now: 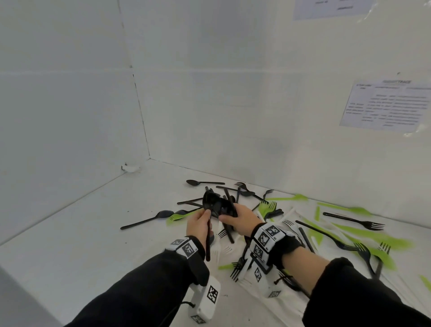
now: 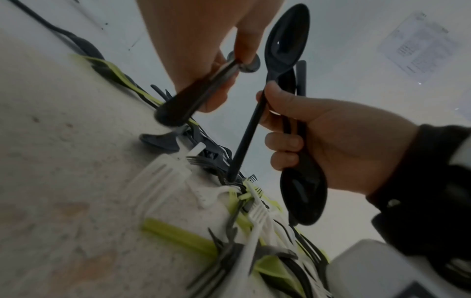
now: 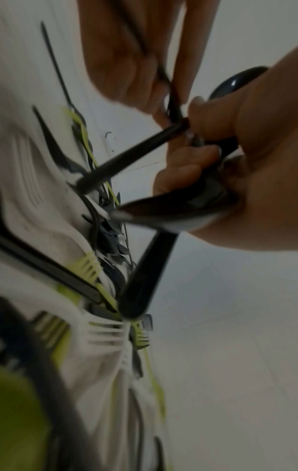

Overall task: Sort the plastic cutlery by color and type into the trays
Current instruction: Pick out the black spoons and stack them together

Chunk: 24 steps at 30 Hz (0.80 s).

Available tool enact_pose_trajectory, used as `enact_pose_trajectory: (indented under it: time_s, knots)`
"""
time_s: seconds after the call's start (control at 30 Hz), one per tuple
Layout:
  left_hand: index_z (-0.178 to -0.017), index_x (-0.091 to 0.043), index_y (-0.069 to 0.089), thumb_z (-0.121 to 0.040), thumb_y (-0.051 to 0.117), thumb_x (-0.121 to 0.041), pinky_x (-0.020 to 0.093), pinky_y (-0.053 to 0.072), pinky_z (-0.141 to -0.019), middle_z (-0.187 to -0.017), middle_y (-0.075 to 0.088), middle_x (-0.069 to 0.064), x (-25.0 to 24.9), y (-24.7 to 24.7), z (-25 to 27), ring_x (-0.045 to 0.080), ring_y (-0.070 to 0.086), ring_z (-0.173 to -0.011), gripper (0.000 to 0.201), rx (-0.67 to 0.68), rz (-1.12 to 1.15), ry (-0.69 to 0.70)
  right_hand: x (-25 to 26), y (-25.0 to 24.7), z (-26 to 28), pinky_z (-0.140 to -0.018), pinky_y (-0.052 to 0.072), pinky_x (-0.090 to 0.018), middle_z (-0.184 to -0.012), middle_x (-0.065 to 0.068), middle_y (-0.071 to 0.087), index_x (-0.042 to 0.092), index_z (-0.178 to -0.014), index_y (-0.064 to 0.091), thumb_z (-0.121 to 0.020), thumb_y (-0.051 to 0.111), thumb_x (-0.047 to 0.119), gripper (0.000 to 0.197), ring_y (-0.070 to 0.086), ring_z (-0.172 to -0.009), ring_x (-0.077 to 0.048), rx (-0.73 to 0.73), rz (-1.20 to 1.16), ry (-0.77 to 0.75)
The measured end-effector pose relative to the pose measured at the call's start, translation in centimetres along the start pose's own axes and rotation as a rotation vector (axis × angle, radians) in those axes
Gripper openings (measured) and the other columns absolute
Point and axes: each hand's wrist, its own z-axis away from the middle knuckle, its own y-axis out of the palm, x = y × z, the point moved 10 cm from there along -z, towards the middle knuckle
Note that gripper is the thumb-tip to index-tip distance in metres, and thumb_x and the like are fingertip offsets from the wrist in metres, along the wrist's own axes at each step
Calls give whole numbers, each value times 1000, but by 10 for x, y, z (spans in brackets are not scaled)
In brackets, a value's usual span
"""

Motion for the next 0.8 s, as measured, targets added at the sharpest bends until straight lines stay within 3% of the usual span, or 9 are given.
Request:
enact_pose_trajectory:
  time_s: [0.1,0.17,0.27,0.37,0.47,0.6,0.7,0.8]
  knots:
    - [-107,-2,59,-99,41,-11,27,48,-58,-82,62,10,8,20,9,18,58,-69,22,85,76,-2,-11,13,9,-45,38,-18,-71,-4,52,17,-84,52,-90,58,23,11,43,-50,-11,101,-97,84]
    - [-111,-3,56,-100,38,-11,32,49,-67,-92,62,14,16,29,17,22,58,-77,22,104,184,-58,-21,14,13,-43,39,-23,-78,-11,56,16,-84,52,-90,57,23,11,42,-48,-13,99,-114,136]
    - [-117,-6,52,-101,38,-13,32,48,-69,-99,61,14,27,35,27,21,57,-80,22,123,249,-109,-27,11,20,-45,39,-26,-70,-9,54,16,-79,53,-89,59,22,13,42,-46,-15,75,-109,165]
    - [-113,-1,58,-97,45,-6,30,46,-66,-90,63,11,34,34,33,19,56,-74,21,148,176,-100,-21,14,25,-43,38,-23,-60,-1,49,16,-75,52,-87,59,20,14,41,-44,-13,117,-103,111]
    - [-102,-1,62,-93,50,-1,30,47,-63,-82,62,12,37,21,33,20,54,-68,15,80,129,-78,-19,27,30,-42,37,-24,-61,-3,46,11,-80,50,-90,48,16,10,41,-44,-15,153,-53,132]
    - [-85,-8,64,-92,54,-4,27,46,-61,-69,56,9,34,-1,25,19,51,-63,14,-2,49,-37,-28,25,25,-44,36,-28,-56,-5,40,12,-71,42,-93,37,9,23,39,-43,-17,-15,-182,262]
    - [-85,1,65,-91,55,-3,26,41,-59,-60,50,8,30,-18,21,19,43,-58,12,-42,31,-15,-25,20,20,-45,43,-24,-62,-5,49,13,-75,47,-95,38,7,23,48,-48,-15,-127,-322,273]
    - [-80,1,66,-90,56,-1,33,45,-68,-59,54,8,25,-29,17,20,47,-58,14,-43,33,-19,-12,24,13,-49,44,-20,-69,-1,59,22,-84,50,-96,42,9,19,52,-54,-12,-169,-351,230]
